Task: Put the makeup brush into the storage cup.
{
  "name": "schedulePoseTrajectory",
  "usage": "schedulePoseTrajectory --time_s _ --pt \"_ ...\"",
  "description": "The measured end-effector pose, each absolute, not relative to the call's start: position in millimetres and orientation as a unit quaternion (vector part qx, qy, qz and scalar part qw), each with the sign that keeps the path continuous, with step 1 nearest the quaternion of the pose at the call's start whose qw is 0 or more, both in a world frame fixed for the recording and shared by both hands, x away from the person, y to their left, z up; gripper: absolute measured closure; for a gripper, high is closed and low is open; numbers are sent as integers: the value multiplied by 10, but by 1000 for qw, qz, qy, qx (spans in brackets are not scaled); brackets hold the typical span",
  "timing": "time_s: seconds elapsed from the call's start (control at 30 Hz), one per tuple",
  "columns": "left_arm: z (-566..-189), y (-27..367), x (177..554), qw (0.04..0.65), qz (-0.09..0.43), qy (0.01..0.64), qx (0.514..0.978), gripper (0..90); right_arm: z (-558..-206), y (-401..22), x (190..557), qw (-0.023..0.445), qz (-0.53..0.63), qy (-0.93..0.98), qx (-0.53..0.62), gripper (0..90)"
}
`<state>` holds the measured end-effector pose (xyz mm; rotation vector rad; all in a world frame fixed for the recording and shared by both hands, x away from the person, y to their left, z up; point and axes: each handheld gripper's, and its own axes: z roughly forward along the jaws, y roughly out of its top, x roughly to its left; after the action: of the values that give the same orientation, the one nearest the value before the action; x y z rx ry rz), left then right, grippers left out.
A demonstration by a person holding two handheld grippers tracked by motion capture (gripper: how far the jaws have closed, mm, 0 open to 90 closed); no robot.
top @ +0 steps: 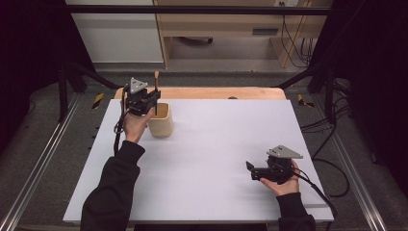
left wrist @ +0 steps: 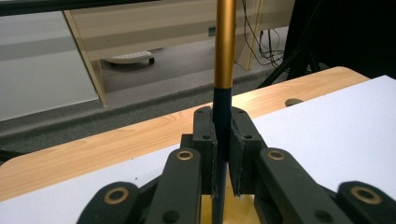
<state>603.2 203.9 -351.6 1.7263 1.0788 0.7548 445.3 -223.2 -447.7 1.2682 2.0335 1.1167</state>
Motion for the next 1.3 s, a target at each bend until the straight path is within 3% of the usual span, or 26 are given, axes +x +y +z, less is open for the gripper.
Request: schedulePoseTrajectory --time_s 1.3 --pt "-3939 2103 6027 444 288 451 719 820 -4488 -2211 4449 241 410 746 467 17"
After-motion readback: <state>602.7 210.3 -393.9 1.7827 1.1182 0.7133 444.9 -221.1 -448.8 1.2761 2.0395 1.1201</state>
